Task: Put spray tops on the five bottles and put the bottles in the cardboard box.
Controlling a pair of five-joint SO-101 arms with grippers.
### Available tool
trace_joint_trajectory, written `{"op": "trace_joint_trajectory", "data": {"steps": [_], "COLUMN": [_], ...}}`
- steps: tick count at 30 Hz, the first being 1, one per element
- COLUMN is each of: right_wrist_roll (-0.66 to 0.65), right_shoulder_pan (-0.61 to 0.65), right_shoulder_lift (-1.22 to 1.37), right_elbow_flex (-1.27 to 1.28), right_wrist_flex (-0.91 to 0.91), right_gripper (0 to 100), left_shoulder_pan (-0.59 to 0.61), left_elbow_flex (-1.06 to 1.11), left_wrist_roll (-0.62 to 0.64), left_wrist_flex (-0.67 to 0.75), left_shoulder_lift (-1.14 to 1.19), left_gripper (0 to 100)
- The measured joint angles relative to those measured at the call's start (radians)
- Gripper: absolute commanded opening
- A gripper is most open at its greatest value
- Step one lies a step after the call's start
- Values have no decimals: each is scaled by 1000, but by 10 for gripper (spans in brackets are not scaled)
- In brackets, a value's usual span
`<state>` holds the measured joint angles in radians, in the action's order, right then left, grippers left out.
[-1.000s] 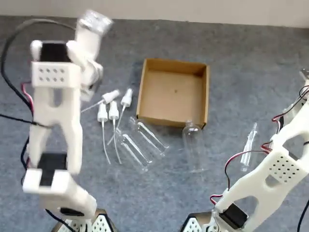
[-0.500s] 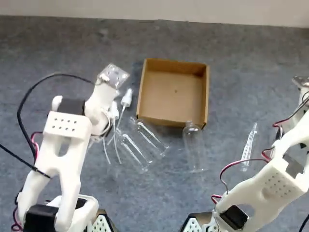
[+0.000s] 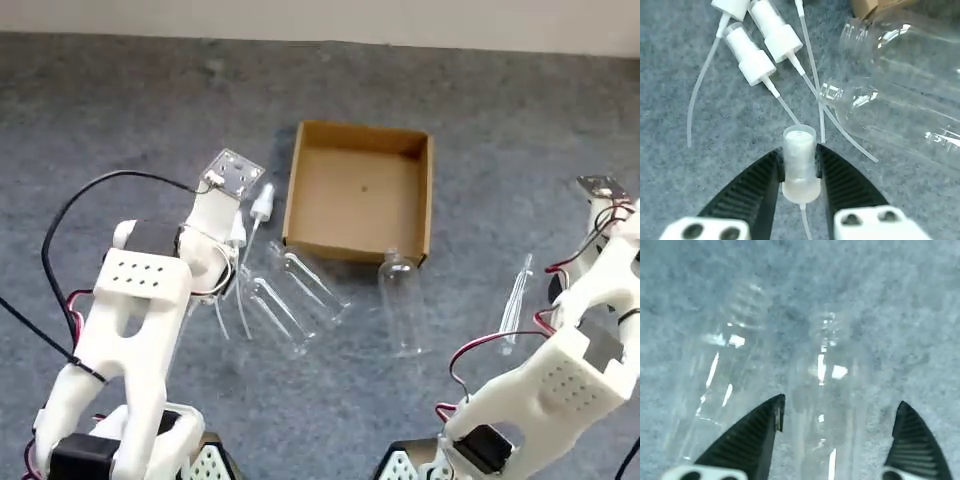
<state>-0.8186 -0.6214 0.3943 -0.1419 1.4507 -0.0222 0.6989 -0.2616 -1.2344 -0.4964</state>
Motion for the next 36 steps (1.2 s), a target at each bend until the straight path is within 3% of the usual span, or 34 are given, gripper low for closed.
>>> {"op": "trace_joint_trajectory", "data": {"steps": [9, 13, 29, 32, 36], "right_wrist_roll": [0, 0, -64, -64, -64], "right_shoulder_pan": [78, 77, 37, 37, 37], "right_shoulder_lift": [0, 0, 0, 0, 0], "right_elbow_flex": [2, 11, 78, 78, 78], "right_wrist_flex": [-78, -78, -89, -89, -89], "right_gripper": [289, 231, 229, 229, 235], "left_shoulder_pan": [0, 0, 2, 46, 114], "left_elbow_flex": [17, 43, 48, 49, 49], "left_wrist_roll": [0, 2, 3, 18, 64], "left_wrist_flex": [8, 44, 58, 107, 133], "left_shoulder_lift": [0, 0, 0, 0, 0], "left_gripper": [4, 4, 40, 98, 85]}}
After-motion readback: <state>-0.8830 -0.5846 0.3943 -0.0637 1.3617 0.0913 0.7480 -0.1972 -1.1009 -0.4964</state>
